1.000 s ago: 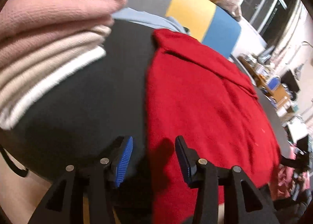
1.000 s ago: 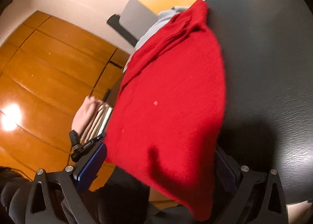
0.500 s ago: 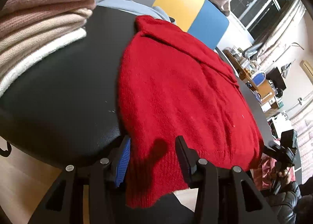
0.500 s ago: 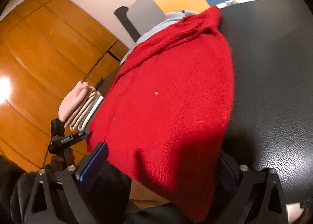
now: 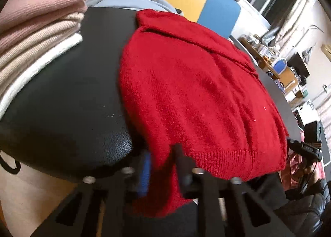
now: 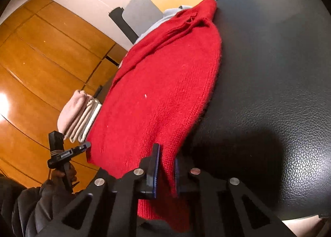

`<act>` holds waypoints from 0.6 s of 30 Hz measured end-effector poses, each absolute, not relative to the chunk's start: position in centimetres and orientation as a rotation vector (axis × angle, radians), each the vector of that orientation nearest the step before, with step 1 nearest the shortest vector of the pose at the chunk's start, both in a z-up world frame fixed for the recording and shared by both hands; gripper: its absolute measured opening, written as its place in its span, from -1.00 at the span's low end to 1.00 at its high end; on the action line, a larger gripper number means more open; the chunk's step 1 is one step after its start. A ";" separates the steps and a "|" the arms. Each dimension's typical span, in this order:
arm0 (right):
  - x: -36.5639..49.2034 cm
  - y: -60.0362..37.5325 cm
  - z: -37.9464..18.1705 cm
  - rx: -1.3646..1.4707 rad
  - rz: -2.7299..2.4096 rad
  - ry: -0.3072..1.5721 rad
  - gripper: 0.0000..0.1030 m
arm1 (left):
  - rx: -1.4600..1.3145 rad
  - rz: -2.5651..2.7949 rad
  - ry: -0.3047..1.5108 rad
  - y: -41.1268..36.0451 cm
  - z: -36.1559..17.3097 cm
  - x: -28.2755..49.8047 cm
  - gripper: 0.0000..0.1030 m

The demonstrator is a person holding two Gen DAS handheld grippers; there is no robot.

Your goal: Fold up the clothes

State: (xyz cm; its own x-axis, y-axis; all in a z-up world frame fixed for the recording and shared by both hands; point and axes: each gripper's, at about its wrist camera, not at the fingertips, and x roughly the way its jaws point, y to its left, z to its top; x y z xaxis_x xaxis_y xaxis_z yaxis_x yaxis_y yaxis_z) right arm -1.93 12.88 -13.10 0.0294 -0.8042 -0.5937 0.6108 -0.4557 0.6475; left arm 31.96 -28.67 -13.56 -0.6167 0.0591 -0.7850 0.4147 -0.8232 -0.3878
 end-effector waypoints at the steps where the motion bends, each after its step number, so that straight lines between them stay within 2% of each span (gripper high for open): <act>1: -1.8 12.6 -12.8 1.209 -1.670 -0.199 -0.76 | 1.256 -2.525 0.823 -28.7 -13.5 31.9 -0.76; 5: -1.5 12.4 -12.7 1.198 -1.683 -0.163 -0.77 | 1.263 -2.537 0.873 -29.1 -13.6 32.4 -0.77; 7: -1.5 12.6 -13.0 1.197 -1.677 -0.173 -0.85 | 1.267 -2.541 0.943 -29.6 -13.6 32.5 -0.77; 13: -2.0 12.2 -13.3 1.220 -1.573 -0.304 -0.84 | 1.245 -2.627 1.099 -30.7 -12.8 32.2 -0.76; 14: -2.1 11.9 -13.6 1.218 -1.551 -0.319 -0.83 | 1.284 -2.595 1.060 -30.8 -13.2 31.9 -0.76; 15: -2.2 11.7 -14.2 1.214 -1.549 -0.318 -0.92 | 1.314 -2.574 1.026 -30.9 -13.5 31.8 -0.75; 17: -2.4 11.8 -14.6 1.203 -1.536 -0.338 -0.91 | 1.314 -2.596 1.018 -30.7 -13.6 32.0 -0.75; 18: -2.4 11.8 -14.5 1.219 -1.528 -0.340 -0.84 | 1.314 -2.601 1.029 -30.7 -13.7 32.0 -0.74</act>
